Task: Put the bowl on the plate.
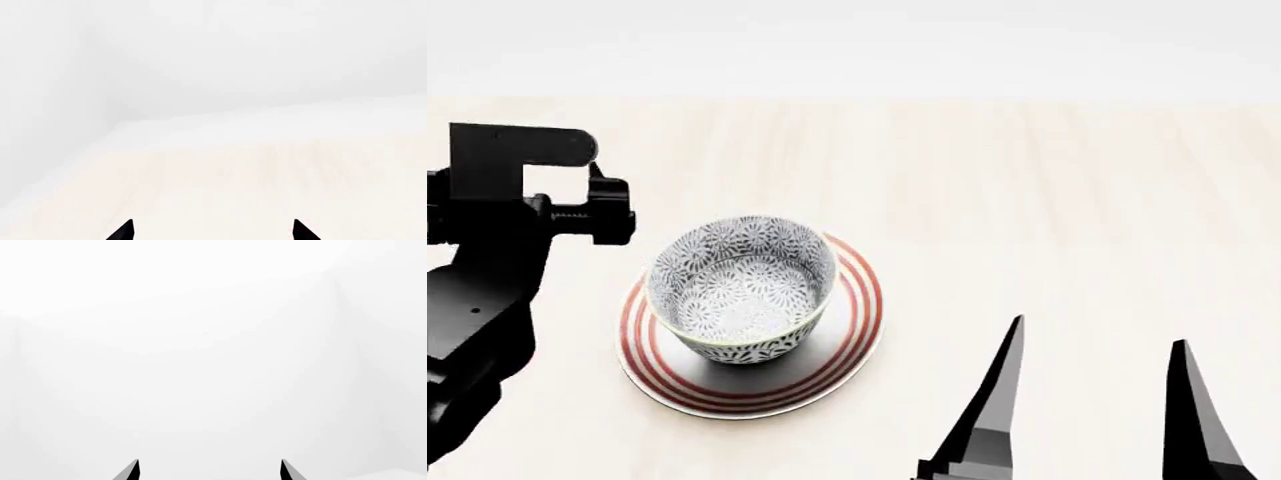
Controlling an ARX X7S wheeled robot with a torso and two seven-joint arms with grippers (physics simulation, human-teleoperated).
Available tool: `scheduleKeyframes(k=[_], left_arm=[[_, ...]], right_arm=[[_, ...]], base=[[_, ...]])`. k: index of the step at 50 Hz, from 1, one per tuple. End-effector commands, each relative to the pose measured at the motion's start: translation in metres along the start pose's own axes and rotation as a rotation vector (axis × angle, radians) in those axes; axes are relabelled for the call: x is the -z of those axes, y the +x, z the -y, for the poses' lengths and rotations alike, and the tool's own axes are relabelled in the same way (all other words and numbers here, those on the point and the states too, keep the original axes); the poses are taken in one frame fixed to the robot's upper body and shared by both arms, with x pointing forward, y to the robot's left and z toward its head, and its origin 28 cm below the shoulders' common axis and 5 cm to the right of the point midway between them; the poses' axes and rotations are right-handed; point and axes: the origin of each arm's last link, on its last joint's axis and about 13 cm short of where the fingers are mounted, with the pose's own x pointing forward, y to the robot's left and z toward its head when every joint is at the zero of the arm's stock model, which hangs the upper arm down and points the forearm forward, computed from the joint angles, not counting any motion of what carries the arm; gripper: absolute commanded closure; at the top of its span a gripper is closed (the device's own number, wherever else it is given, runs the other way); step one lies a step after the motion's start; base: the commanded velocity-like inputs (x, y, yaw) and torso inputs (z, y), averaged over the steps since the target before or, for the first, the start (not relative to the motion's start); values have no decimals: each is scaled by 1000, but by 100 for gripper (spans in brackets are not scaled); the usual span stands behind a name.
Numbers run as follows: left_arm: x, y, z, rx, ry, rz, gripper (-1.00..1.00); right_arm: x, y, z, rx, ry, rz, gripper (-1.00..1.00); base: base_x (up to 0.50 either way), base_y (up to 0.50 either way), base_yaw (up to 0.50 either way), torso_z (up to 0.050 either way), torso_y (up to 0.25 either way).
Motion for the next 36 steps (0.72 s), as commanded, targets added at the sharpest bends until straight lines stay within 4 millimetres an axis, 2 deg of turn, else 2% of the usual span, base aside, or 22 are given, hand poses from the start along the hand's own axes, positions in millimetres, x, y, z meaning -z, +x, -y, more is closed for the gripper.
scheduleKeyframes(k=[1,5,7,8,11,18,25,31,36], left_arm=[[18,-52,-27,-104,-67,142,-100],[33,-81,-38,-152,-80,170,-100],[43,-96,-43,-175,-150,152,-100],[43,-97,-44,-175,-150,152,-100],[54,-118,-49,-191,-91,213,-100],[62,-143,-53,-251,-49,320,-100],[82,-160,-50,-298,32,460,-100],[84,-173,-47,-347,62,648,-100],[78,-185,-47,-379,92,847,-100]], right_arm=[[0,1,-1,-8,-20,15,-100],[1,-1,-2,-13,-21,13,-100],[1,-2,-3,-15,-21,13,-100],[1,-2,-3,-15,-21,13,-100],[1,-2,-4,-18,-20,11,-100],[2,-3,-5,-22,-23,9,-100],[3,-2,-3,-15,-32,19,-100],[4,-2,-3,-16,-36,29,-100],[3,-1,-2,-9,-38,44,-100]], base=[[0,0,0,0,0],[0,0,0,0,0],[0,0,0,0,0],[0,0,0,0,0],[0,0,0,0,0],[0,0,0,0,0],[0,0,0,0,0],[0,0,0,0,0],[0,0,0,0,0]])
